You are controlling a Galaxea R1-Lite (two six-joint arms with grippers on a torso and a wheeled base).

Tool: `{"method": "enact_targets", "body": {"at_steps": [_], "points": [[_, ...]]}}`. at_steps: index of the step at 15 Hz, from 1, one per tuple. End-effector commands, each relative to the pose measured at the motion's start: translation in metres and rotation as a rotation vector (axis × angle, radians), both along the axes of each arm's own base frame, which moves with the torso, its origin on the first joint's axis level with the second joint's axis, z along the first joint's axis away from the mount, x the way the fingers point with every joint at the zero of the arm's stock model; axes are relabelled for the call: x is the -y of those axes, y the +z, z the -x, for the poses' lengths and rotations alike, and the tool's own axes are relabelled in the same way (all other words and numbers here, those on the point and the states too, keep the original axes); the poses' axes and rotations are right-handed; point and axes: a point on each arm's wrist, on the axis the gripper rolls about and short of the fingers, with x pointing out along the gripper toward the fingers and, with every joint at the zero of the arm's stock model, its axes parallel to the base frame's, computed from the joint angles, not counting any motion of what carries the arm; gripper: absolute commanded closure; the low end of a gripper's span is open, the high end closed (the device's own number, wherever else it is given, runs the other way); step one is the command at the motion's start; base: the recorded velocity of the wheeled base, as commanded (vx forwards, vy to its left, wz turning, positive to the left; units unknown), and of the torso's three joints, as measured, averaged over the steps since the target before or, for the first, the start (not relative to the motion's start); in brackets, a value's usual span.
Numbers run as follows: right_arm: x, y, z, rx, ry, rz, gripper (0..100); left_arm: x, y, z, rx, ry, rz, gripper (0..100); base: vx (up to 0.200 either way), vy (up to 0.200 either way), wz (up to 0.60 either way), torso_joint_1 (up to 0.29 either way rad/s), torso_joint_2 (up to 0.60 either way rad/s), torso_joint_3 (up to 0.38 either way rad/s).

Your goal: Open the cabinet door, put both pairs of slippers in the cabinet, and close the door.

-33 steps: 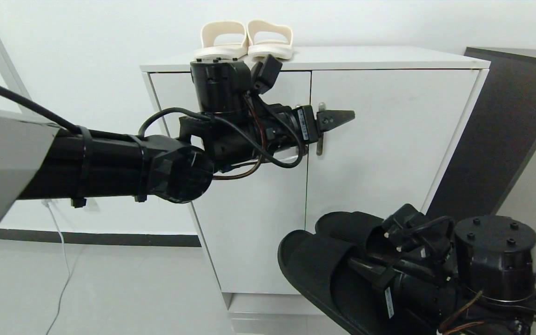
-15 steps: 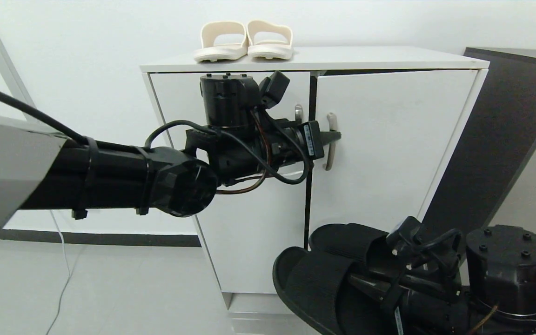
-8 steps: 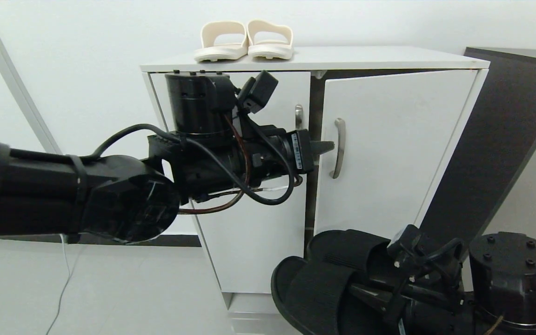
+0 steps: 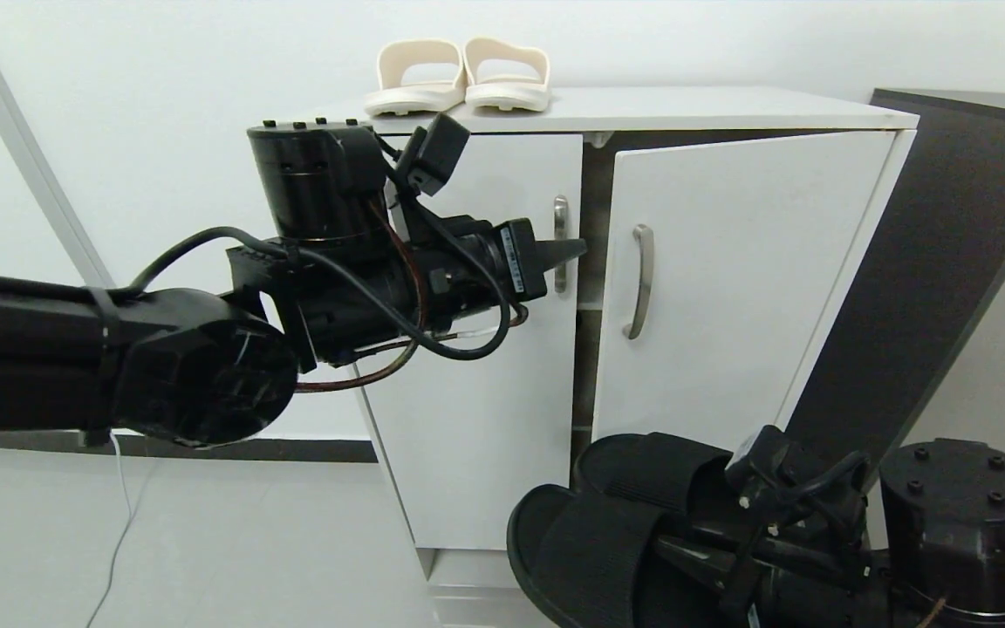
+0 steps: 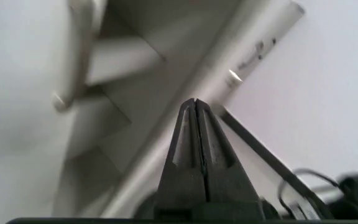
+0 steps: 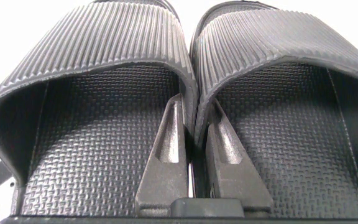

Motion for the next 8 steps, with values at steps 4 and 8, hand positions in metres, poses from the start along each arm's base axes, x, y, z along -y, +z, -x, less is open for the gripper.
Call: {"method": "enact_targets", "body": {"at_steps": [4, 8], "points": [[-0.001, -0.003, 0.005, -0.009, 0.019, 0.011, 100, 0.02, -0.02, -0.036, -0.043, 0.05, 0.02, 100, 0.0, 0.0, 0.0, 0.0, 0.0, 0.0], [-0.003, -0.005, 0.006, -0.013, 0.028, 0.016, 100, 0.026, -0.02, -0.045, -0.03, 0.051, 0.03, 100, 0.0, 0.0, 0.0, 0.0, 0.0, 0.0]]}}
